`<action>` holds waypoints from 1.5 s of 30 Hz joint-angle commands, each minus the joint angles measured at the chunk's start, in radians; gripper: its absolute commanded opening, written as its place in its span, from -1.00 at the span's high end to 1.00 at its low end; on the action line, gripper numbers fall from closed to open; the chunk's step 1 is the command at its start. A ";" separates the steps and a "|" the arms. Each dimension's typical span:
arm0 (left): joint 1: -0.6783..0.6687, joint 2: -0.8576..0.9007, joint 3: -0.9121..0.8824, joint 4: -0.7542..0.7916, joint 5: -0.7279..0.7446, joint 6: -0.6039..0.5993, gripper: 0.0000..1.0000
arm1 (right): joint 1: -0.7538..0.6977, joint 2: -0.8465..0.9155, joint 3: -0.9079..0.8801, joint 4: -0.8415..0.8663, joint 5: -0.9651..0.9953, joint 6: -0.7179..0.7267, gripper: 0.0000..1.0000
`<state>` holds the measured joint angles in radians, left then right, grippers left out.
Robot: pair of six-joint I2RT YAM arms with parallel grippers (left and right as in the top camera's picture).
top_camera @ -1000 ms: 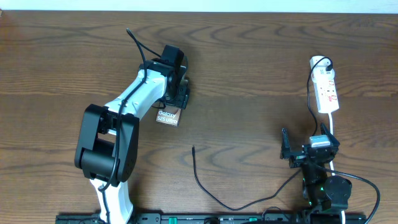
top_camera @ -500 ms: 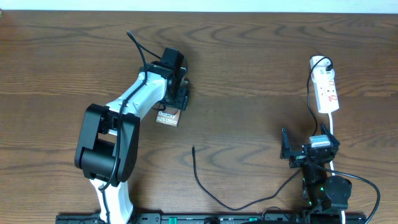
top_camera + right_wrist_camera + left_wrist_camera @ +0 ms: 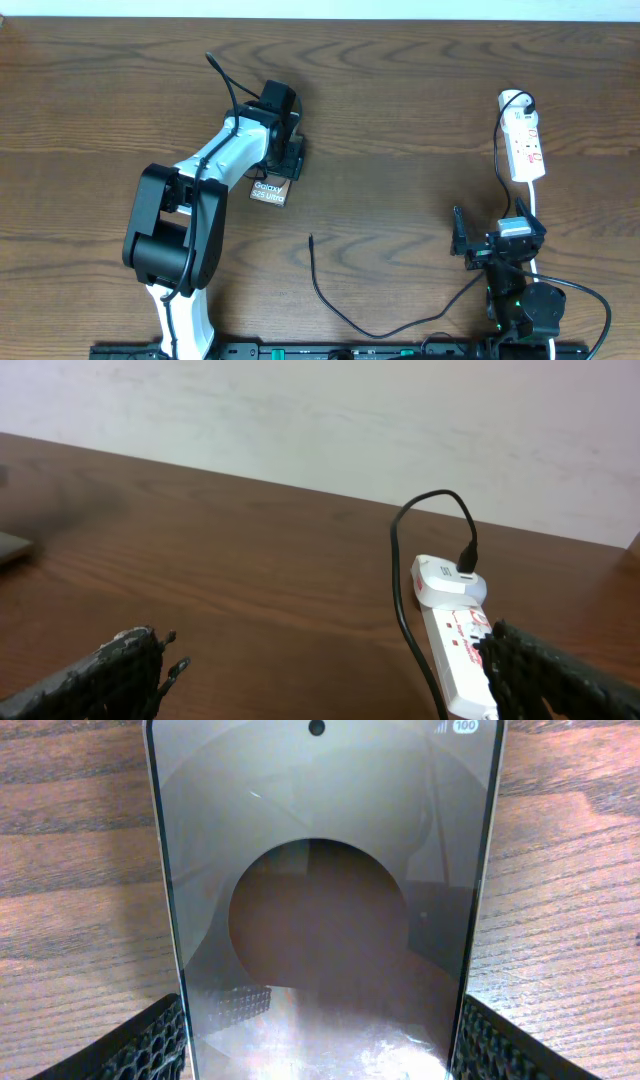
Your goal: Plug charger to phone and switch on socket
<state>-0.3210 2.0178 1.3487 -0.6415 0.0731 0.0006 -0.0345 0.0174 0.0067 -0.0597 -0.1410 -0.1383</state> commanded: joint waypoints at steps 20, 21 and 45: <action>0.001 0.079 -0.003 0.003 0.057 0.003 -0.14 | 0.005 -0.004 -0.001 -0.004 0.000 0.011 -0.99; 0.001 0.080 -0.003 0.003 0.057 0.003 -0.30 | 0.005 -0.004 -0.001 -0.004 0.000 0.011 -0.99; 0.001 0.081 -0.003 -0.025 0.156 0.003 -0.87 | 0.005 -0.004 -0.001 -0.004 0.000 0.011 -0.99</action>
<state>-0.3206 2.0407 1.3640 -0.6403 0.1223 0.0044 -0.0345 0.0174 0.0067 -0.0597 -0.1410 -0.1383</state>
